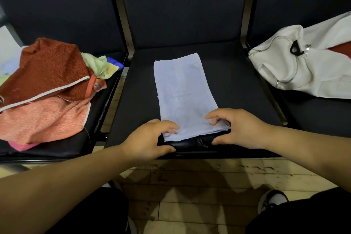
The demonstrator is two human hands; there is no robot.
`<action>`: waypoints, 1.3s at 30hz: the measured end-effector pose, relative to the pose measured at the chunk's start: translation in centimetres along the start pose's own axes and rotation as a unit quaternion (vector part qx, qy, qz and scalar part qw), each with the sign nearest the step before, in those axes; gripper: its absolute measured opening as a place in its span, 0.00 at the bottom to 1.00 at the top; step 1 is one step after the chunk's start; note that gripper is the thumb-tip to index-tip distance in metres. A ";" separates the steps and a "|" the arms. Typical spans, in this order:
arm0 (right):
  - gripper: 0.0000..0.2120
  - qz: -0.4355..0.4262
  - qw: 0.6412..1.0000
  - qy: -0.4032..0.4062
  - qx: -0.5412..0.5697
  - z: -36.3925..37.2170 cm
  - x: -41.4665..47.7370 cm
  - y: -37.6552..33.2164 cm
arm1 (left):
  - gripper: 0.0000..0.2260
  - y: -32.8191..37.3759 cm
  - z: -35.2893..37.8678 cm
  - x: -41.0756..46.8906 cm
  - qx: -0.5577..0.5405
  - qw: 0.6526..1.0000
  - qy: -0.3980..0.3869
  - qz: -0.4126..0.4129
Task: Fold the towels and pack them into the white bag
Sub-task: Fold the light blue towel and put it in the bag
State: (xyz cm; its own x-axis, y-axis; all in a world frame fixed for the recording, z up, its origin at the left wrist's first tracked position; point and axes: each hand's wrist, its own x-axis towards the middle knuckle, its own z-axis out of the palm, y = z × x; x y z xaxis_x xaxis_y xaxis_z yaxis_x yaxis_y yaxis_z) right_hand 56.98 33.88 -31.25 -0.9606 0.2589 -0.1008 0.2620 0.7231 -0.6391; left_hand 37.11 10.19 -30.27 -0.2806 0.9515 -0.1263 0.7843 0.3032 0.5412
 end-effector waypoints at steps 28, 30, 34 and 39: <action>0.17 0.174 0.904 0.078 0.383 -7.5 8.2 -2.4 | 0.12 -0.6 -7.7 7.5 -0.294 0.930 0.171 -0.141; 0.18 0.182 0.902 0.102 0.378 -7.8 10.2 -1.9 | 0.11 -1.5 -7.8 9.3 -0.287 0.927 0.193 -0.147; 0.18 0.201 0.898 0.132 0.368 -7.6 14.0 -0.4 | 0.09 -3.5 -7.4 12.9 -0.277 0.916 0.225 -0.185; 0.17 0.241 0.883 0.169 0.365 -6.1 17.8 2.3 | 0.10 -5.5 -6.3 16.3 -0.256 0.900 0.253 -0.245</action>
State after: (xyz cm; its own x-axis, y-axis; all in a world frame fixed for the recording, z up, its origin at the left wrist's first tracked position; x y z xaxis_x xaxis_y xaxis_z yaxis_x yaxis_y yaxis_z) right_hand 41.06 44.06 -29.82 -0.6390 0.6893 -0.3413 0.3847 -0.0979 -0.9178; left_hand 24.74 23.66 -30.08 -0.8408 0.5258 -0.1288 0.1773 0.4923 0.8522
